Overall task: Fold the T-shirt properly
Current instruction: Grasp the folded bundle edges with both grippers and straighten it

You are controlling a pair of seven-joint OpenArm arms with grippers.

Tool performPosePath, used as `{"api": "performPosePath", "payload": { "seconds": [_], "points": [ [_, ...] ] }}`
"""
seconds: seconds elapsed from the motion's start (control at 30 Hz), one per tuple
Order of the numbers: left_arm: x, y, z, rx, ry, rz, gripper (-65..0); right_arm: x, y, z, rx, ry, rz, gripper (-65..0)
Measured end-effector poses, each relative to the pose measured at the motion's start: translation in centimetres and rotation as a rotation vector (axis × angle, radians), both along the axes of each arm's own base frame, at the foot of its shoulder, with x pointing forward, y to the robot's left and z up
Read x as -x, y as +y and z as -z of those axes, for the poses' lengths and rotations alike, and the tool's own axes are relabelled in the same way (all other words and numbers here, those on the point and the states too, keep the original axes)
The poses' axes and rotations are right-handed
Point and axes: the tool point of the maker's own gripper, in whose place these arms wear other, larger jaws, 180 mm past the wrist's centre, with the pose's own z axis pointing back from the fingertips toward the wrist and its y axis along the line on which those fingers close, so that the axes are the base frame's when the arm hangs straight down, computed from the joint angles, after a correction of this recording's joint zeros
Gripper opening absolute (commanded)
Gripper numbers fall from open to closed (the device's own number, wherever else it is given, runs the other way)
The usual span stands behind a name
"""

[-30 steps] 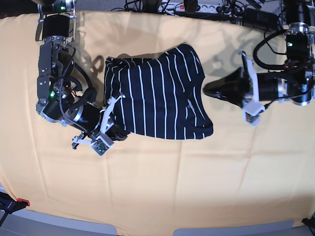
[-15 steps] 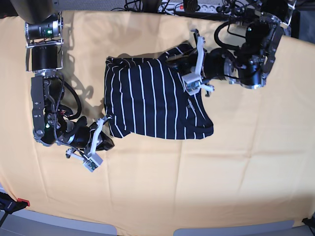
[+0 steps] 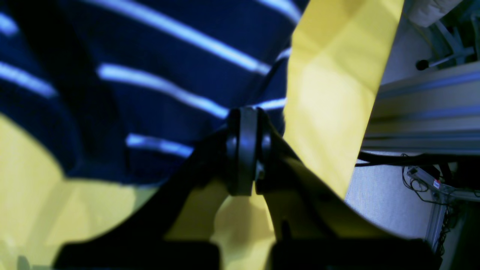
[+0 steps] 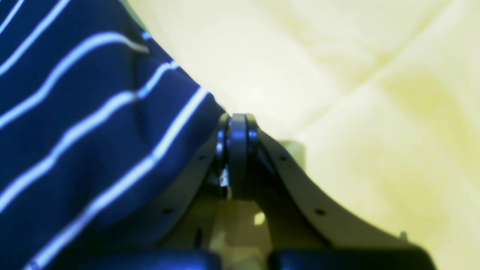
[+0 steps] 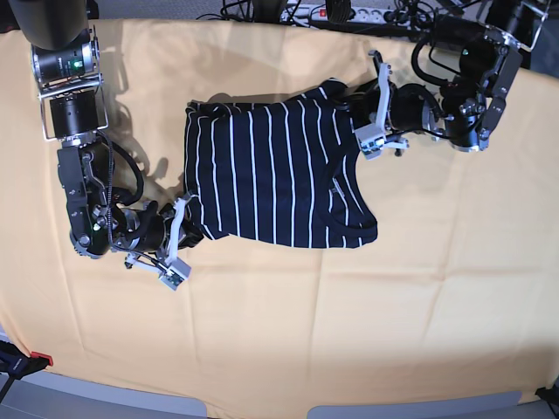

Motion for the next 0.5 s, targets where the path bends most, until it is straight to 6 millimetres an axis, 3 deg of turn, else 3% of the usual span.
{"api": "performPosePath", "payload": {
  "seconds": [0.17, 0.3, 0.4, 0.5],
  "points": [
    [-0.6, 1.8, 0.1, -0.038, -0.041, -0.002, -65.0, 0.2, -1.1, 0.4, 0.028, 0.008, 0.008, -65.0],
    [0.1, 3.4, -1.5, -0.03, 0.044, -0.011, -65.0, 0.2, -0.3, -0.2, -0.03, 0.011, 0.006, -65.0],
    [1.7, -0.6, -5.8, 0.178, 0.073, 0.054, -65.0, -0.1, 0.1, -0.8, -0.057, 0.001, 0.005, -65.0],
    [2.4, -3.9, -7.3, 0.263, 0.037, 0.106, -65.0, -0.1, 1.8, -0.9, -0.091, -0.006, -0.008, -65.0]
  ]
}}
